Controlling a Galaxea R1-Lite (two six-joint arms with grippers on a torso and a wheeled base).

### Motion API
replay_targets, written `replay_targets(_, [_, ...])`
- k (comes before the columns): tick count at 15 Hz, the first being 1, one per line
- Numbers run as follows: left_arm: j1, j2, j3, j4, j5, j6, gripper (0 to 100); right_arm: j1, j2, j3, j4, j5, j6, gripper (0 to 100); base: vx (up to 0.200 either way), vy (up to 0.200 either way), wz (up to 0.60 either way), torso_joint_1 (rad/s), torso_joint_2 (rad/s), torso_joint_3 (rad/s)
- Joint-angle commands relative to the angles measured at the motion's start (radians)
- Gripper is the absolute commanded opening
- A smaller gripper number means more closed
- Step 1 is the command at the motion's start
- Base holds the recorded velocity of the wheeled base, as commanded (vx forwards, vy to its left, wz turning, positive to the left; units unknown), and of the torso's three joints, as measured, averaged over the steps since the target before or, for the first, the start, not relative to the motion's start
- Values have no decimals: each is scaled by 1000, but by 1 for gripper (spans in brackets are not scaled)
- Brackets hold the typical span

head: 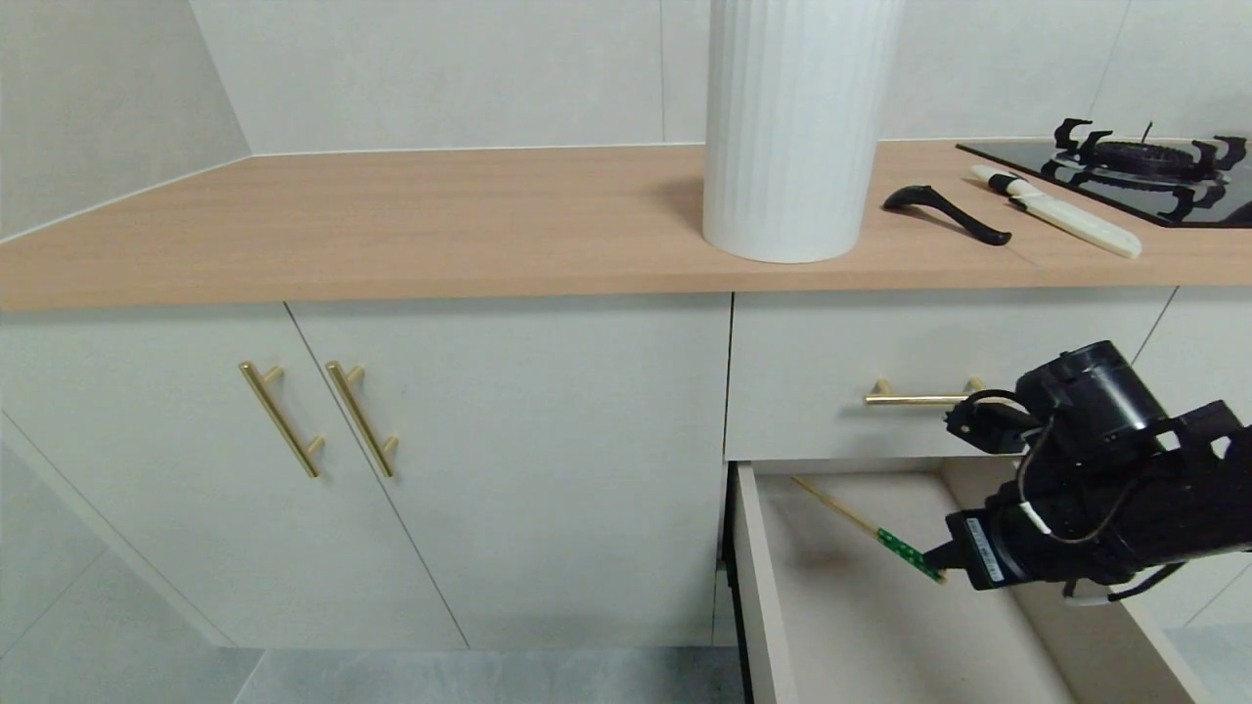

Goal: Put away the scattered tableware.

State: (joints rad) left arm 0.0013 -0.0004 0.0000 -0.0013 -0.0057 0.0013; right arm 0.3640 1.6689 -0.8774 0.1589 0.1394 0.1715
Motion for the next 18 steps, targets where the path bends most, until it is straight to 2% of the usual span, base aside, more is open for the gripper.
replay_targets(1, [0,0,0,0,0,0,100,1,135,25,-91,0,33,0,0,0,0,0,0,0])
replay_targets(6, [0,2,0,0,0,0,100,15,299,80,-323,-80,74,0,0,0,0,0,0,0])
replay_targets(18, [0,0,0,0,0,0,100,62,528,84,-441,-144,97,0,0,0,0,0,0,0])
